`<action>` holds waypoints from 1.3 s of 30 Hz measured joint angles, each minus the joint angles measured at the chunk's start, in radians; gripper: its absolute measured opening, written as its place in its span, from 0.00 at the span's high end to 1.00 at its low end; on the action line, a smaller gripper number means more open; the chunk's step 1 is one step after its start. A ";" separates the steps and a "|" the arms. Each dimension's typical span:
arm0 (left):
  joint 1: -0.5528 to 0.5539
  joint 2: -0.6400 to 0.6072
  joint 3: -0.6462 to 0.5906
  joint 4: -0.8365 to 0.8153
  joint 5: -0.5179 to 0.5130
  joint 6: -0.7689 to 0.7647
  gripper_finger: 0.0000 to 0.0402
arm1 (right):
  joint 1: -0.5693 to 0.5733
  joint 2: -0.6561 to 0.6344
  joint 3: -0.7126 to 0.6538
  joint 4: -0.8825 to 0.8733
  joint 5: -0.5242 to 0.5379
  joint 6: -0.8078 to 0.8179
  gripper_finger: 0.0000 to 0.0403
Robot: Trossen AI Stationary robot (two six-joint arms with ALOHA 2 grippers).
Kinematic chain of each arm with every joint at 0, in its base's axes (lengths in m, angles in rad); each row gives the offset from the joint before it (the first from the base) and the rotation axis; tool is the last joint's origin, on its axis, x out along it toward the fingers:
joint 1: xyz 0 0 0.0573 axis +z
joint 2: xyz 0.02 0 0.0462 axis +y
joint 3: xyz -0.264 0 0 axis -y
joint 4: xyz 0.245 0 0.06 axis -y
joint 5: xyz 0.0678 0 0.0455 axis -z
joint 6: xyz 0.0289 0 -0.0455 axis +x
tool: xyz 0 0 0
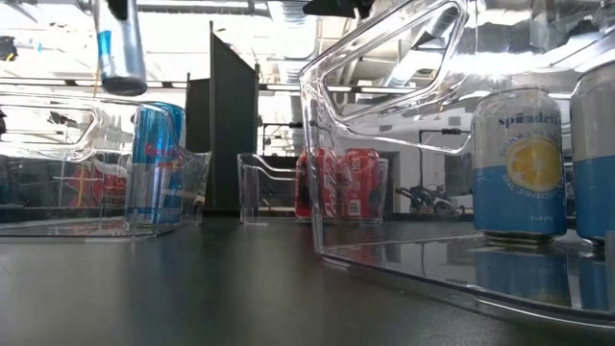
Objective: Sort soda cans
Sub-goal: Put the blue soda can into the middle left transparent bin
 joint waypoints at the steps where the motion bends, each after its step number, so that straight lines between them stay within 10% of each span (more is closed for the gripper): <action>1: -0.010 0.000 -0.021 0.000 0.002 -0.013 0.43 | 0.001 0.000 0.000 0.000 0.000 0.000 0.18; 39: 0.019 0.000 -0.548 0.400 -0.162 0.022 0.43 | 0.006 0.000 0.000 0.007 0.000 0.011 0.18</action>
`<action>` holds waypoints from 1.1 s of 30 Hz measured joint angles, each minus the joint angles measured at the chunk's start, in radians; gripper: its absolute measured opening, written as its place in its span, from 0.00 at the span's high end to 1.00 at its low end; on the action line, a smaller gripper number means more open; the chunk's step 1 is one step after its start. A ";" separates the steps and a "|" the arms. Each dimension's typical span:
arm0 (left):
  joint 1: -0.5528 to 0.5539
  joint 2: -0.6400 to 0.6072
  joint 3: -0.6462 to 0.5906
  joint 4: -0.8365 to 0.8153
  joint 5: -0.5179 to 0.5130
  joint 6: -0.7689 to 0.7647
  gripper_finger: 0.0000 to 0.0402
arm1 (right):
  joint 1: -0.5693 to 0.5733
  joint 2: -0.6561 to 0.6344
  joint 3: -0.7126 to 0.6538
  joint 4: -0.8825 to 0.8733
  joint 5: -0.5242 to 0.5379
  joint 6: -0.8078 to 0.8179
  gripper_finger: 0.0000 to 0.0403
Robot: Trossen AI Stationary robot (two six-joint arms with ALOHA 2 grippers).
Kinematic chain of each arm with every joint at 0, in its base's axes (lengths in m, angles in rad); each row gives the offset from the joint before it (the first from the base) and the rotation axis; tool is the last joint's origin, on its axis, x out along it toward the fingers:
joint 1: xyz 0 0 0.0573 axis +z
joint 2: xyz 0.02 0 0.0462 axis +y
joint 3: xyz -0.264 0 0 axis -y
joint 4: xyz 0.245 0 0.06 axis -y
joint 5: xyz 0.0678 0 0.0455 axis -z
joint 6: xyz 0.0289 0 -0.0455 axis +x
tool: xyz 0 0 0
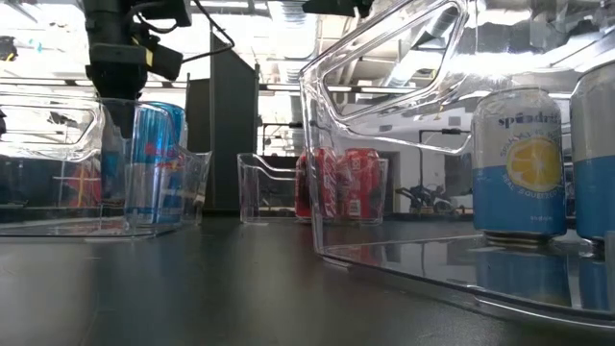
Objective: Sort soda cans
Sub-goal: Put the blue soda can into the middle left transparent bin
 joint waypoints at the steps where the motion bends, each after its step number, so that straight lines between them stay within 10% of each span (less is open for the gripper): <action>1: 0.003 0.000 -0.001 0.000 0.000 0.000 0.43 | 0.000 0.000 0.000 0.000 0.000 0.000 0.18; 33: -0.003 0.107 -0.002 0.077 -0.032 0.056 0.32 | 0.000 0.003 0.000 -0.011 0.000 0.000 0.18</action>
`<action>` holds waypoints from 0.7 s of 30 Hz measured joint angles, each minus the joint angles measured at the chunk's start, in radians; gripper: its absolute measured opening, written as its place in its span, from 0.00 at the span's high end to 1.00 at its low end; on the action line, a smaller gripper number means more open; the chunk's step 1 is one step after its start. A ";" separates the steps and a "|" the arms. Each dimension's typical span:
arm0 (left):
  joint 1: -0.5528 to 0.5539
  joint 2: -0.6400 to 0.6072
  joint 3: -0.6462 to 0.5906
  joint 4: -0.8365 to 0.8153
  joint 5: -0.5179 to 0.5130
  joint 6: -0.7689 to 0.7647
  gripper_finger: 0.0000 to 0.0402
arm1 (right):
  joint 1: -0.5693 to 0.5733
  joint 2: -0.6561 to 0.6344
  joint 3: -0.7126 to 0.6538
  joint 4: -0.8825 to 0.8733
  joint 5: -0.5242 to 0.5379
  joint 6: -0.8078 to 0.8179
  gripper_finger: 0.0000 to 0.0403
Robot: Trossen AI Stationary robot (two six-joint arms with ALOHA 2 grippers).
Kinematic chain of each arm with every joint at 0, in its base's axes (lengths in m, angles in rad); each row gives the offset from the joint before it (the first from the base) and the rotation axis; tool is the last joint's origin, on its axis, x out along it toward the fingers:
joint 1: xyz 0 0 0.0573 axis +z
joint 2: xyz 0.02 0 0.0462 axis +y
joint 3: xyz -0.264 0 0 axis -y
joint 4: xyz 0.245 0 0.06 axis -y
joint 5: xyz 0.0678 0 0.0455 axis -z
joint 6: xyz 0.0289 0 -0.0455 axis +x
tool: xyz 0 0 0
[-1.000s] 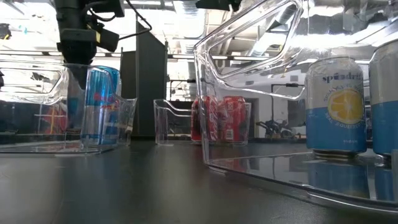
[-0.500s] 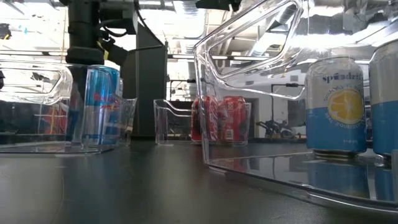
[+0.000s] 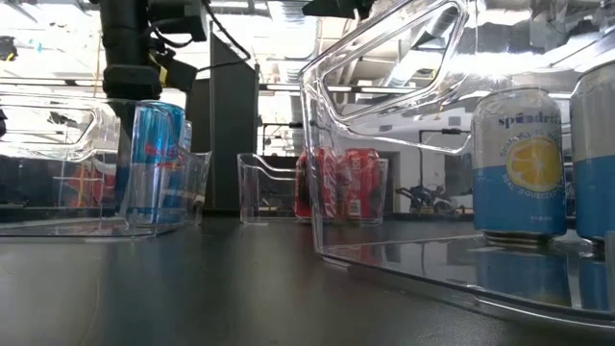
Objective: Sort soda cans
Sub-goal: Put the blue soda can into the middle left transparent bin
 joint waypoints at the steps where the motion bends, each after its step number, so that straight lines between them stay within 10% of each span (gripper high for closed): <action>1: -0.003 -0.010 0.000 0.000 0.000 0.004 0.30 | 0.000 0.000 0.000 0.000 0.000 0.000 0.18; 21: -0.016 -0.224 0.002 -0.013 0.007 -0.004 0.22 | 0.000 0.000 0.000 0.000 0.000 0.009 0.18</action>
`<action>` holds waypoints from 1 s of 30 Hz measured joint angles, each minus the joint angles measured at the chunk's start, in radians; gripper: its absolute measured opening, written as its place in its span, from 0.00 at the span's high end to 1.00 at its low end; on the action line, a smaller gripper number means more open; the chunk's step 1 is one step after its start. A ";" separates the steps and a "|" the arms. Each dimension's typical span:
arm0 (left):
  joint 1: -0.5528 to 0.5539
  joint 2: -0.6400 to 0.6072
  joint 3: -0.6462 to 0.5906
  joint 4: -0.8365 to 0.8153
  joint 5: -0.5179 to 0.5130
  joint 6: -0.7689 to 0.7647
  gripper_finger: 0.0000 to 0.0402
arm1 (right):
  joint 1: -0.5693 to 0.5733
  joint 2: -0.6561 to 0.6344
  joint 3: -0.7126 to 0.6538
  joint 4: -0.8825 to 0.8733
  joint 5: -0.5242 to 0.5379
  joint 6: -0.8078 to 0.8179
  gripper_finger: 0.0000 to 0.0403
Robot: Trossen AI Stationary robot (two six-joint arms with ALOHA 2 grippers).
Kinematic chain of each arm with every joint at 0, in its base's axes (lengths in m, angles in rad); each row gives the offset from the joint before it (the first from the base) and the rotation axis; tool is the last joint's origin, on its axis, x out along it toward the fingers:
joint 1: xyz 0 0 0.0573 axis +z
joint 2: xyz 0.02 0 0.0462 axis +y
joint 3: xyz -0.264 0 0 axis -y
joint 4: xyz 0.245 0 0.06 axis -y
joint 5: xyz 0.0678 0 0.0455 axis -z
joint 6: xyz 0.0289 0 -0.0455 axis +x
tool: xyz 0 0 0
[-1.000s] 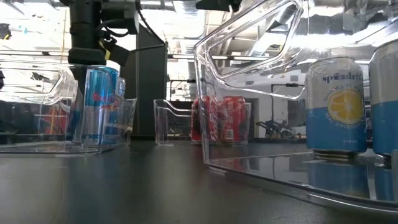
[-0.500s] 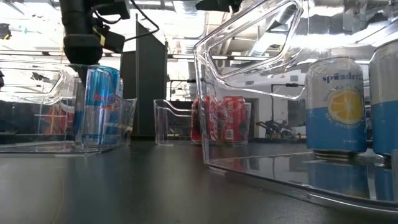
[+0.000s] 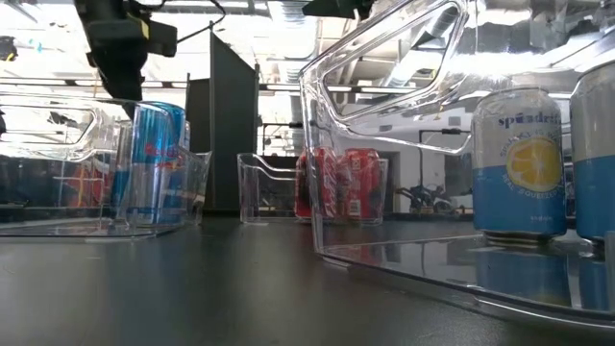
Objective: Sort soda cans
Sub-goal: Put the blue soda can into the middle left transparent bin, then put the blue-white soda can into the bottom transparent bin
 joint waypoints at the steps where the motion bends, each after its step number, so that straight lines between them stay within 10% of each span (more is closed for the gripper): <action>1: 0.000 -0.012 0.001 0.001 0.008 -0.002 0.22 | 0.000 0.000 0.000 0.000 0.000 0.000 0.18; 21: 0.000 -0.200 0.104 0.000 0.042 0.015 0.23 | 0.004 0.000 0.000 -0.028 0.000 0.018 0.18; 30: -0.084 -0.165 0.104 -0.065 0.286 0.053 0.23 | 0.016 0.000 0.000 -0.037 0.000 0.022 0.18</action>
